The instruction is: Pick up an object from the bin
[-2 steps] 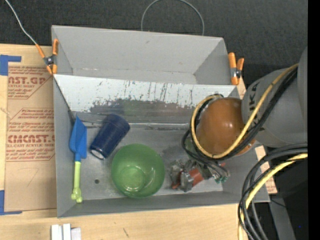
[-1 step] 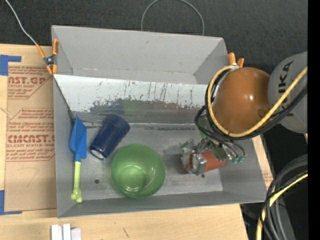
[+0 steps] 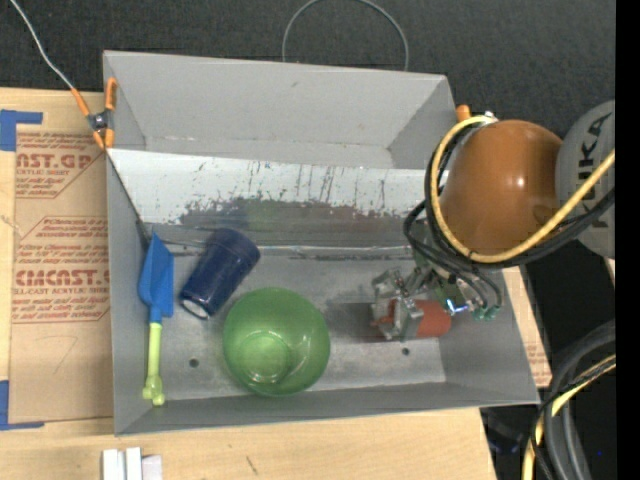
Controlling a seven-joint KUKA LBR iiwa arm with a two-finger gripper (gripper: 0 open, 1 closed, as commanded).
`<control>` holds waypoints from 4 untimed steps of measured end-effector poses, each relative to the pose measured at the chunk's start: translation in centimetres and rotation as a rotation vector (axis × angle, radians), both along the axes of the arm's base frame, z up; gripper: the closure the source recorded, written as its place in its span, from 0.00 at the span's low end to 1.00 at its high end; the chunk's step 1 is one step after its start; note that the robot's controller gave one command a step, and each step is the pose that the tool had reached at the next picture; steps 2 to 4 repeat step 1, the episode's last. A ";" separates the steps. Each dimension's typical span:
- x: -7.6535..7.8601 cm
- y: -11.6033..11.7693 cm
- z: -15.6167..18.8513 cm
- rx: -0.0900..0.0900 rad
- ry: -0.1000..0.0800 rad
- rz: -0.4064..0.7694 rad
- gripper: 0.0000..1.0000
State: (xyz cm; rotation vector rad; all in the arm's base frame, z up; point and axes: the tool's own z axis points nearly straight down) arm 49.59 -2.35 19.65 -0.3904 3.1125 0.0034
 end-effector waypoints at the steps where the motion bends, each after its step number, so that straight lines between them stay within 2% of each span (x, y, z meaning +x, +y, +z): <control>1: 2.2 2.7 9.0 0.000 0.006 0.092 1.00; 4: 2.2 2.7 9.0 0.000 0.006 0.092 1.00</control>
Offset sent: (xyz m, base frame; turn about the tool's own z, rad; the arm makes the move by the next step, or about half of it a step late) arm 0.0230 -0.0014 -0.1265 -0.1808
